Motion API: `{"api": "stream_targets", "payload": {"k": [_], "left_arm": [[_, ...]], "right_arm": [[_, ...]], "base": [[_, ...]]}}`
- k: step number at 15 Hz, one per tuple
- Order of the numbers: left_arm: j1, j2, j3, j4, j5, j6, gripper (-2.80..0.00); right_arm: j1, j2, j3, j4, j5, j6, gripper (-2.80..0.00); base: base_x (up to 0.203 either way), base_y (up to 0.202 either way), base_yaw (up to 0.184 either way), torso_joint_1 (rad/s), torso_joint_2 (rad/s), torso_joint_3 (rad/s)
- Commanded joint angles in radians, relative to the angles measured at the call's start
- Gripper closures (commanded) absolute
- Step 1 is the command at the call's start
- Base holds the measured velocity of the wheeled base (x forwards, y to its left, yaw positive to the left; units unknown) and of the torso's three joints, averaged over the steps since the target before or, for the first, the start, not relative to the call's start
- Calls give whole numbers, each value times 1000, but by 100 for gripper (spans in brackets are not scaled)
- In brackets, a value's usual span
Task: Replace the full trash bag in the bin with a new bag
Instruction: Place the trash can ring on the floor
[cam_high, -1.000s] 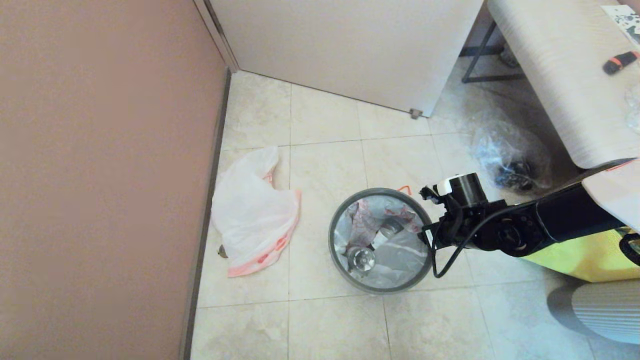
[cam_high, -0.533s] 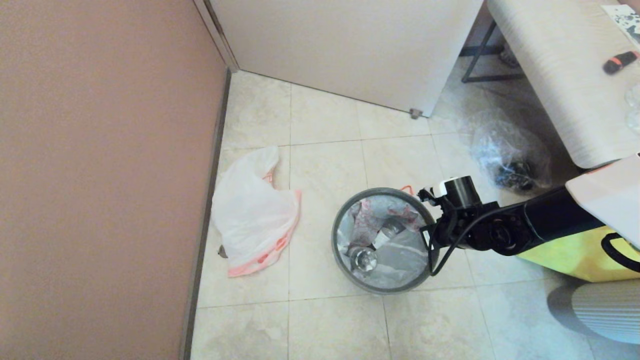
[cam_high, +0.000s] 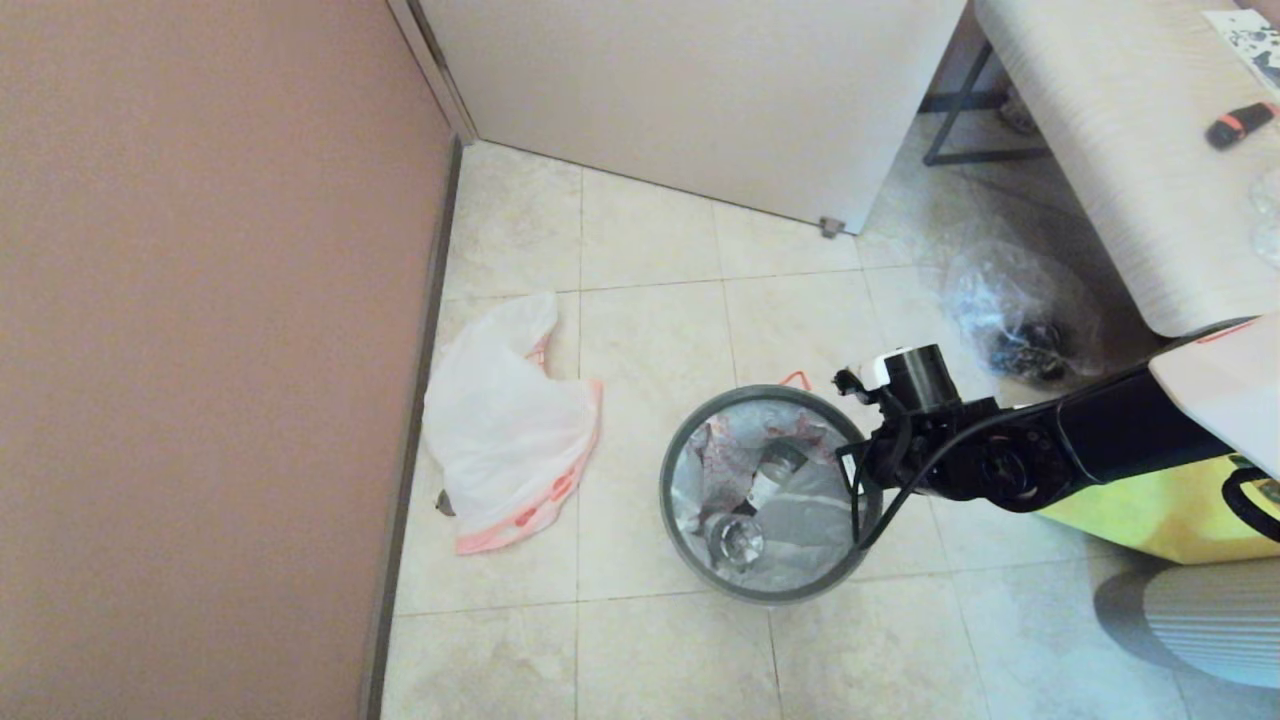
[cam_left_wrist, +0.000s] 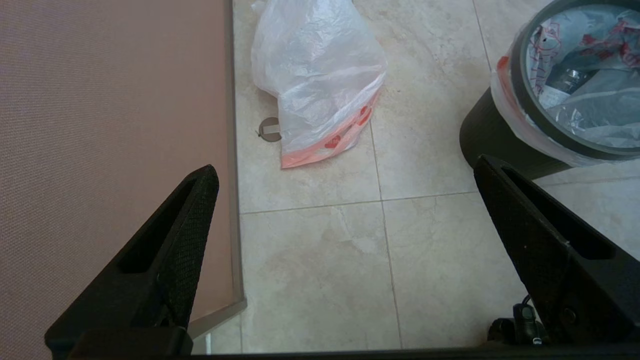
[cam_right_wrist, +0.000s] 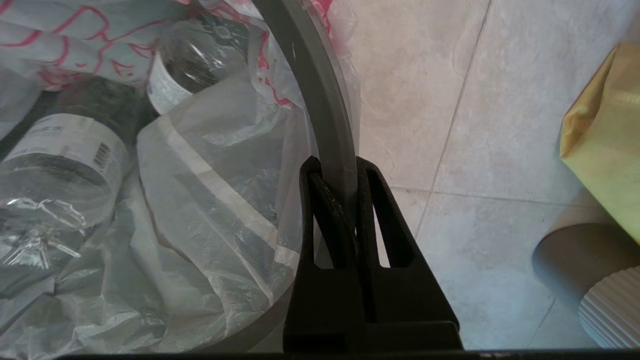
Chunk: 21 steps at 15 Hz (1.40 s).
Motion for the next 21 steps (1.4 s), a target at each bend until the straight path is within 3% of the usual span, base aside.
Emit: {"api": "stream_targets", "payload": {"k": [1,13,21], "left_arm": [[0,1,0,0,0,0,-280],[0,1,0,0,0,0,-280],[0,1,0,0,0,0,-280]], "right_arm": [[16,-16,1,-2,-6,1,0],[71,-153,10,61,-22,5,0],[132,-424,16,353,-22,94,0]], "base": [[0,0,0,0,0,0],[0,0,0,0,0,0],[0,0,0,0,0,0]]}}
